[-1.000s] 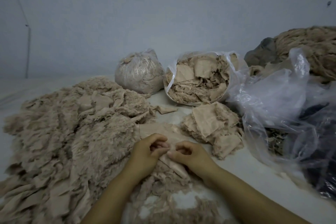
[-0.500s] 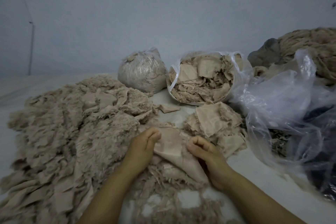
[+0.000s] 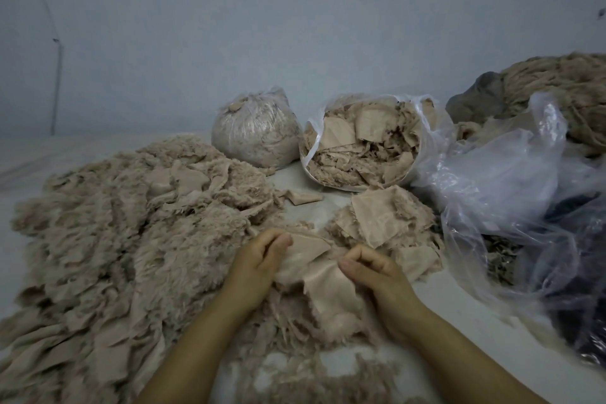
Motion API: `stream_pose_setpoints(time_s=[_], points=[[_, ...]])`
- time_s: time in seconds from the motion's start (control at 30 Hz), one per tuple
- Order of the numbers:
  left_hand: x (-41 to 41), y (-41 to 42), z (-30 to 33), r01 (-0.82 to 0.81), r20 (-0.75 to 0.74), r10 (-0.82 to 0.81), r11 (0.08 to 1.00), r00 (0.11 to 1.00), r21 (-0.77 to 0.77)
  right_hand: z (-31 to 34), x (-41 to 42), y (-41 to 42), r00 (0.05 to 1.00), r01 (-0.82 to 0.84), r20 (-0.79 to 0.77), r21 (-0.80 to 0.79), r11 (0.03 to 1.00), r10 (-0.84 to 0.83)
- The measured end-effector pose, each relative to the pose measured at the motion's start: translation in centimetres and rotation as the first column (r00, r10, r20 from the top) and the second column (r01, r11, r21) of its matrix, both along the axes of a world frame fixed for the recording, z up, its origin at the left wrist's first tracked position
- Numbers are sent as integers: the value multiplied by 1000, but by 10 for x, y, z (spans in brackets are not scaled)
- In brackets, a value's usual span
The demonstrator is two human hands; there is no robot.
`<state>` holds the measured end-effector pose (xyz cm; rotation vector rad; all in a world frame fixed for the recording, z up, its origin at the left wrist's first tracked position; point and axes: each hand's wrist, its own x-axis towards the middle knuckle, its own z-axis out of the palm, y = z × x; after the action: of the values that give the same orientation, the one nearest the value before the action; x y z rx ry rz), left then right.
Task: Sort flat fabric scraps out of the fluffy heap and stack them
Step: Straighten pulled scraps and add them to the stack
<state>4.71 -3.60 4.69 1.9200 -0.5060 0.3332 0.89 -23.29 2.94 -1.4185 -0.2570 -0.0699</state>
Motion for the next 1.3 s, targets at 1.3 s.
stream_pose_setpoints(time_s=[1.3], points=[[-11,-33,-1,-38,-133,-4,949,991,-313,8,-9,24,994,-73,-97,-177,982,56]])
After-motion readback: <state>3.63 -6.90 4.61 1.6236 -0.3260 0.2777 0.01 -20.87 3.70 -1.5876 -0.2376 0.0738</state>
